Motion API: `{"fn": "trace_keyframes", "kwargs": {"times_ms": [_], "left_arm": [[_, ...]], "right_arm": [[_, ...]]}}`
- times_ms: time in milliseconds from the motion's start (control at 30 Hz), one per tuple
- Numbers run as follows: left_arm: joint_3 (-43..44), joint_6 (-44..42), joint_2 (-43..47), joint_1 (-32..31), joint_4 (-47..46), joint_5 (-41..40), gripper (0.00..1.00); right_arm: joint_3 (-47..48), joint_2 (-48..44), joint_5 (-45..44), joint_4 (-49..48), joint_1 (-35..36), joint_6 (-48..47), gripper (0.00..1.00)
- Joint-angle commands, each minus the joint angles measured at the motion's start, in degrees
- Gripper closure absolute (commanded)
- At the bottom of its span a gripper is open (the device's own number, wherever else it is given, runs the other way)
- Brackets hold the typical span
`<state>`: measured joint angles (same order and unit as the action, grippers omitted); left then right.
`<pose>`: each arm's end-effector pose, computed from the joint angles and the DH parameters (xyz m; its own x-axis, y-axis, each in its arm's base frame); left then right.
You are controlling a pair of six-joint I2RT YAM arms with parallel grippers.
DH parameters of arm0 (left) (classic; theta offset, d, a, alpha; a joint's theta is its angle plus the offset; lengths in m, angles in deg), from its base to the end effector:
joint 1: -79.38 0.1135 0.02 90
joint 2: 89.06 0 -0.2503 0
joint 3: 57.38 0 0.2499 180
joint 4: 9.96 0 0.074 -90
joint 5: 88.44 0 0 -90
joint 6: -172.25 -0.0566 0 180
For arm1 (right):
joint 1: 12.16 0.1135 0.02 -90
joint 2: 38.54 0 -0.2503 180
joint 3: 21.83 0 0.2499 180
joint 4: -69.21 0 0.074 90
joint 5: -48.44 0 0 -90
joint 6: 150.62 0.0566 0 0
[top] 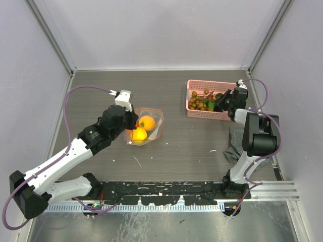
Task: Place the food in the zip-top bag and seal the zipper
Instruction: Pick up the fake fruit from the bin.
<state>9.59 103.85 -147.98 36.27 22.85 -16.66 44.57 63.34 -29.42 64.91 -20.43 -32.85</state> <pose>0.1977 -0.1608 0.3094 -0.4469 -0.0606 -0.8925 0.2983 0.9305 -0.2125 0.3834 -0.0437 0.1464 -0.4708 0.5287 -0.7063 0.2056 0.8442 0.4950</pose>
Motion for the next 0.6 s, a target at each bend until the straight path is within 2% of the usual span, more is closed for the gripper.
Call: {"fn": "trace_keyframes", "kwargs": {"times_ms": [0, 67, 567], "left_arm": [[0.42, -0.51, -0.36, 0.18, -4.44, -0.16, 1.0], [0.49, -0.44, -0.52, 0.14, -4.5, -0.13, 1.0], [0.37, -0.03, -0.29, 0.18, -4.2, -0.42, 1.0]], "right_arm": [[2.1, -2.48, 0.19, -2.2, -0.2, -2.48, 0.88], [2.07, -4.44, -0.98, -0.82, -0.19, -3.33, 0.99], [-3.43, -26.51, -14.05, 6.9, 1.06, -6.12, 1.0]]}}
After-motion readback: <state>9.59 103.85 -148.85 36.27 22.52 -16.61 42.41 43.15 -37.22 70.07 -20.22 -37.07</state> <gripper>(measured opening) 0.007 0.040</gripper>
